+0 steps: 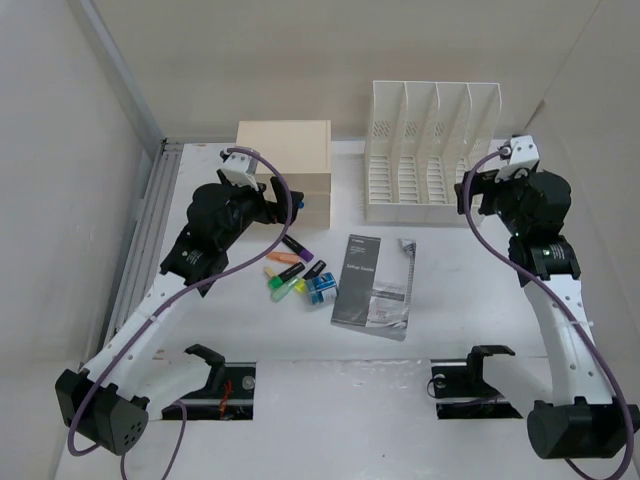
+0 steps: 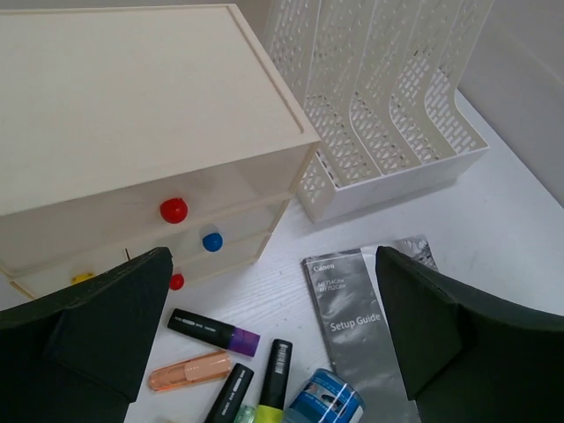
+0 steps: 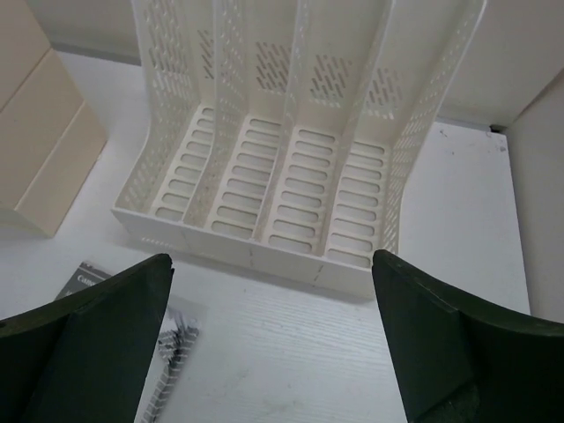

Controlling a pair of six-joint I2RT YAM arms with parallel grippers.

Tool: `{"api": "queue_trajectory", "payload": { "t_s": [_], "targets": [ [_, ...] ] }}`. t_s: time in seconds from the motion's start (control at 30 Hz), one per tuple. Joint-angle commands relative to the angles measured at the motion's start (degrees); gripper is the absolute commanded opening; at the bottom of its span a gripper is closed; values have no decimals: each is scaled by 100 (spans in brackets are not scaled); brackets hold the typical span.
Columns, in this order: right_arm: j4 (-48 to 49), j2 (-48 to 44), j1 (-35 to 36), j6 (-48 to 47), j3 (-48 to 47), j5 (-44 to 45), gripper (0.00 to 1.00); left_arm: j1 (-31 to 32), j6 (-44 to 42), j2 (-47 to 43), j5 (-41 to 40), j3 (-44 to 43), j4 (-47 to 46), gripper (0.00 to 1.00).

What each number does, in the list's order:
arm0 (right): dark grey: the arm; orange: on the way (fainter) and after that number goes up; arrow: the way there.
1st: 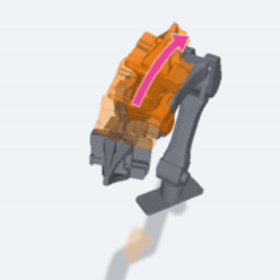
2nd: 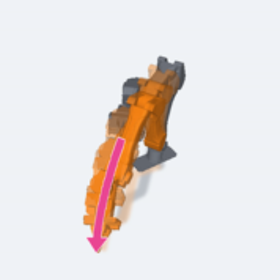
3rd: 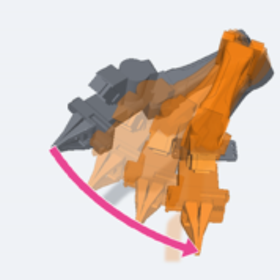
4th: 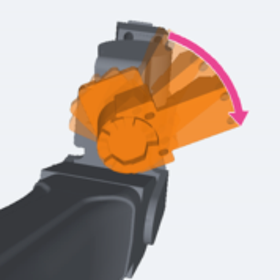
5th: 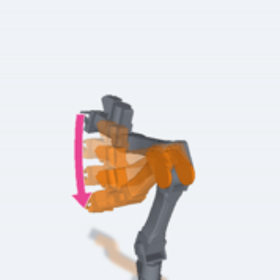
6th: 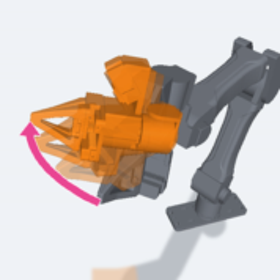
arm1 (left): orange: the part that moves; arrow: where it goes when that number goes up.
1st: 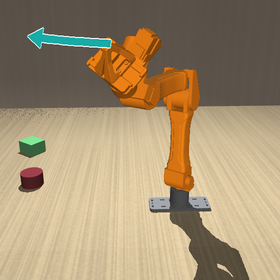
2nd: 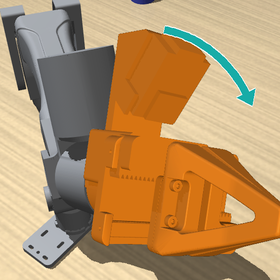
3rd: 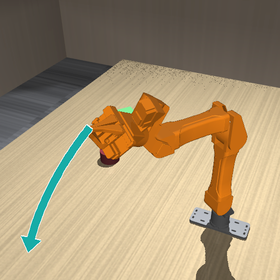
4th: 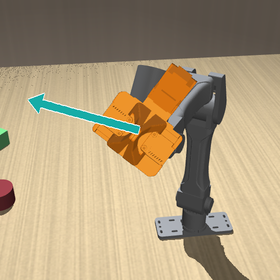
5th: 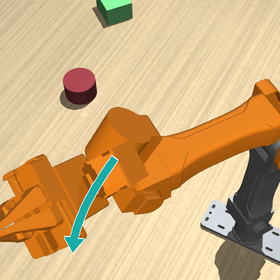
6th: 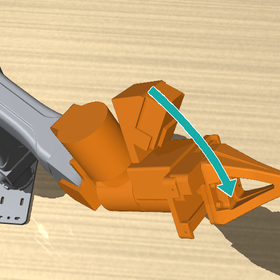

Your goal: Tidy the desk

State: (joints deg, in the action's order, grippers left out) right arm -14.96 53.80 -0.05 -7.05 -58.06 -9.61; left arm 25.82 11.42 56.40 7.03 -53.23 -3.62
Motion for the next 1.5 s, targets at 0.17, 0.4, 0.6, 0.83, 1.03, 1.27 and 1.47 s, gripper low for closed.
{"api": "queue_trajectory", "payload": {
  "t_s": [0.17,0.4,0.6,0.83,1.03,1.27,1.47],
  "targets": [
    [257,-748,-179,-710,673,-2340,100,28,1,63,895,6,-429,100],
    [257,-353,-179,-306,1227,-3310,86,809,-139,643,908,-47,-360,100],
    [160,68,-47,-253,1280,-3327,76,2031,-325,855,10,84,-359,100],
    [547,578,5,186,1790,-3373,98,2691,-53,1619,-588,164,-587,92],
    [652,1404,5,406,1790,-3434,100,2753,194,2225,-650,217,-860,77],
    [898,2090,84,520,1790,-3197,100,2753,308,2603,-860,94,-860,73],
    [1153,2626,216,652,1790,-3021,100,2753,308,3297,-931,-336,-711,71]
  ]
}}
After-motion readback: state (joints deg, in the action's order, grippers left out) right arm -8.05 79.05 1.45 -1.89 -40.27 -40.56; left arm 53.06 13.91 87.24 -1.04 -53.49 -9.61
